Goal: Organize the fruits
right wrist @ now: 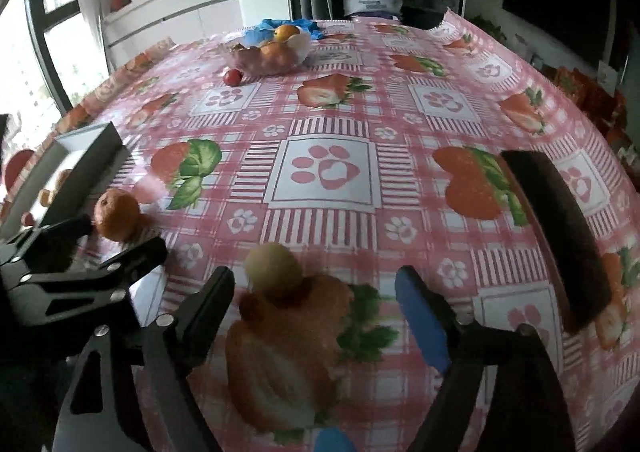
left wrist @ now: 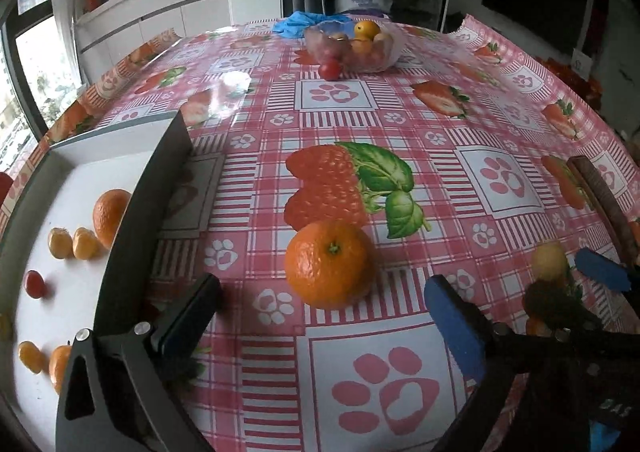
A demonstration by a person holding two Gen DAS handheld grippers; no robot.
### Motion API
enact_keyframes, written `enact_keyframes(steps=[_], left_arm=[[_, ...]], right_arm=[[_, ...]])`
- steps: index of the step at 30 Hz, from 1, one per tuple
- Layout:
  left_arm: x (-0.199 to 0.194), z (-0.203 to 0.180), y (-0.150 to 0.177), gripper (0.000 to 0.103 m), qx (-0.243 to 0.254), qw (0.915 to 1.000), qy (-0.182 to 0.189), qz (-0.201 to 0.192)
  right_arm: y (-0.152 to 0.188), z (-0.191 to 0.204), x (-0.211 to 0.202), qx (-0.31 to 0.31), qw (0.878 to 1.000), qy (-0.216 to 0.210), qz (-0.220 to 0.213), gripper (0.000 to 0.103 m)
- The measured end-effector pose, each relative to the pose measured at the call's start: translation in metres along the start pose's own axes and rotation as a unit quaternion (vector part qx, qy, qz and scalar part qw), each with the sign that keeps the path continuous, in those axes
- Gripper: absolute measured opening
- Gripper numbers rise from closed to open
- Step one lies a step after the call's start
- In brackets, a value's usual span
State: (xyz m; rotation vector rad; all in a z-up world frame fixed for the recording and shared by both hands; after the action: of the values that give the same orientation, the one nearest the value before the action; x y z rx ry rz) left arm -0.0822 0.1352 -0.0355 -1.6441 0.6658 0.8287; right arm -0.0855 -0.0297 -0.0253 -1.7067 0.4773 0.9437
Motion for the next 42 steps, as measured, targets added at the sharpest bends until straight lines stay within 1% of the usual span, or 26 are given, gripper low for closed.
enact_keyframes(steps=[2,5,7,9,42], left_arm=[[0.0003,0.0015,-0.0004,0.102,-0.005,1.0000,-0.004,0.000],[-0.0001,0.0035,-0.0010,0.102,-0.009,0.9999,-0.005,-0.001],[0.0001,0.0041,-0.0011,0.102,-0.009,1.0000,-0.004,-0.001],[0.0001,0.0037,-0.0007,0.102,-0.009,1.0000,-0.004,-0.001],[-0.0002,0.0032,-0.0006,0.102,-0.009,0.9999,-0.004,-0.001]], right_arm=[[0.0005,-0.0035,0.0027,0.007,1.000,-0.004,-0.009,0.093],[-0.0011,-0.0033,0.0030,0.006,1.000,-0.008,-0.009,0.094],[-0.0015,-0.0035,0.0031,0.007,1.000,-0.009,-0.009,0.096],[-0.0012,-0.0042,0.0035,0.012,1.000,-0.006,-0.007,0.102],[0.0004,-0.0054,0.0032,0.019,1.000,-0.005,-0.006,0.102]])
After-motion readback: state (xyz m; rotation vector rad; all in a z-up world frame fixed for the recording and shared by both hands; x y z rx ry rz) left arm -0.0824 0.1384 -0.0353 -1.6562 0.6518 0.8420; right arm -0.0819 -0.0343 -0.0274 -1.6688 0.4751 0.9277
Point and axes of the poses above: each gripper's, at about its wrist camera, not at the fingertips, and x roughly the way its jaws point, z to its left, y to its underside, the point moved 4 cm from there along x, roughly the way its jaws point, and after that the axes turned 10 degrees about -x, right-handed, at the moved point
